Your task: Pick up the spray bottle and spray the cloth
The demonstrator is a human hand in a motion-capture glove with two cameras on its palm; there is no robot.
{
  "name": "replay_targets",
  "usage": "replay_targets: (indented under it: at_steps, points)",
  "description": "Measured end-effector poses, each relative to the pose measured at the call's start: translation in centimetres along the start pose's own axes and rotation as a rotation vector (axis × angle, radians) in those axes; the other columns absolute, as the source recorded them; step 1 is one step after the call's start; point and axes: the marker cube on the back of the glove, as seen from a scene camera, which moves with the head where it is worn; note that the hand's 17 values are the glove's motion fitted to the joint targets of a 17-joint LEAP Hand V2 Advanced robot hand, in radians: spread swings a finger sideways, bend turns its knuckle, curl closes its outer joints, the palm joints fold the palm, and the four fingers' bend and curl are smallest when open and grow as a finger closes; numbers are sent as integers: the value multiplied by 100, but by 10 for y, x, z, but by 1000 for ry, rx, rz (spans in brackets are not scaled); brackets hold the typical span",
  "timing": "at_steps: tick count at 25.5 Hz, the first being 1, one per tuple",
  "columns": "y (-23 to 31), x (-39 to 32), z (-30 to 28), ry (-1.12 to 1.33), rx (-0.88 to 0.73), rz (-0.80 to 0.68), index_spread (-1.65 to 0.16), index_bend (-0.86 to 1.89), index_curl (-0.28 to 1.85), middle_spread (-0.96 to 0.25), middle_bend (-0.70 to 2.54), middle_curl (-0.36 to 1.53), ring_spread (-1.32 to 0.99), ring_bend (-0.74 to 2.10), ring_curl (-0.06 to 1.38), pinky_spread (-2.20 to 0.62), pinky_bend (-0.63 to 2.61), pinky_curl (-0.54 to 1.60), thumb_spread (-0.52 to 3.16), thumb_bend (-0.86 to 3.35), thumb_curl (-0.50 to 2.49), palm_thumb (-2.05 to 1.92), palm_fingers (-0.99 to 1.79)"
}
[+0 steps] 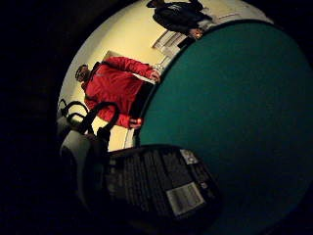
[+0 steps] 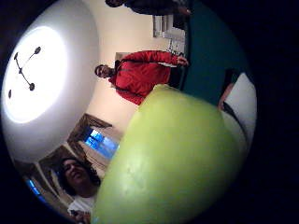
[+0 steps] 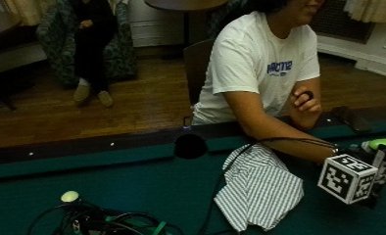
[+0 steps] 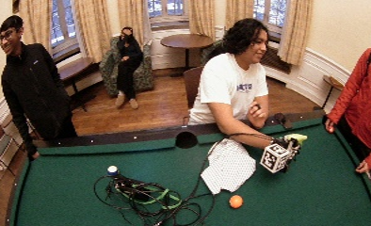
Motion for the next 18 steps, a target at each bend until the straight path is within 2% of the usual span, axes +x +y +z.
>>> replay_targets:
  at_steps: [4,9,13,15,18]
  points:
    - [-13,2,11,-10,-39,7,-26,42,62,-20,71,56,-21,72,48,-31,38,39,28,-3,82,92,140]
    - [-14,7,15,-52,-196,57,-26,43,62,-20,71,56,-21,72,48,-31,37,39,29,-4,82,92,138]
    - [2,19,6,-38,-292,118,-27,38,61,-20,67,54,-19,63,45,-23,39,39,37,-4,81,90,123]
    - [10,25,-4,5,-329,137,-28,37,60,-20,59,51,-19,51,42,-14,32,37,51,-7,77,82,94]
    - [21,27,-21,97,-345,135,-32,31,59,-18,43,47,-18,40,42,-5,38,42,65,-10,70,70,55]
